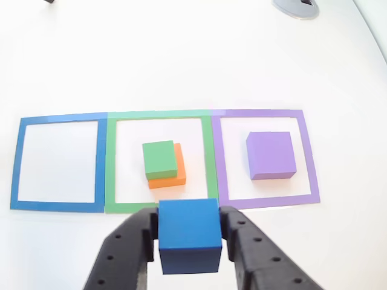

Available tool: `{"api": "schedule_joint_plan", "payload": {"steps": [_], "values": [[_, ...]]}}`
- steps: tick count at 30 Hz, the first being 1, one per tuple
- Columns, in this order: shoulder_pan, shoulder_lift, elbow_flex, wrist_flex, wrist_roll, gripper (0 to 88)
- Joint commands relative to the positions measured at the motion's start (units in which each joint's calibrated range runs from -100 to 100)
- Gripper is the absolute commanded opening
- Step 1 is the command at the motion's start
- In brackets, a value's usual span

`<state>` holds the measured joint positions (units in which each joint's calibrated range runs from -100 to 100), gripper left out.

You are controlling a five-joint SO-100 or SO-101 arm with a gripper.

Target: Tower of hanoi

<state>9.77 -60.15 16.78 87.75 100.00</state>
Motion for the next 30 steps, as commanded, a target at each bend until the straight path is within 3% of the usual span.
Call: {"api": "schedule_joint_plan", "payload": {"steps": [1, 19, 24, 30], "values": [[-2.9, -2.5, -3.8, 1.7, 0.0, 1.4], [-16.8, -1.4, -0.7, 0.4, 0.0, 1.1], [-15.2, 0.3, 9.4, -9.4, 0.0, 1.3], [-11.8, 0.8, 29.1, -30.6, 0.0, 1.4]]}}
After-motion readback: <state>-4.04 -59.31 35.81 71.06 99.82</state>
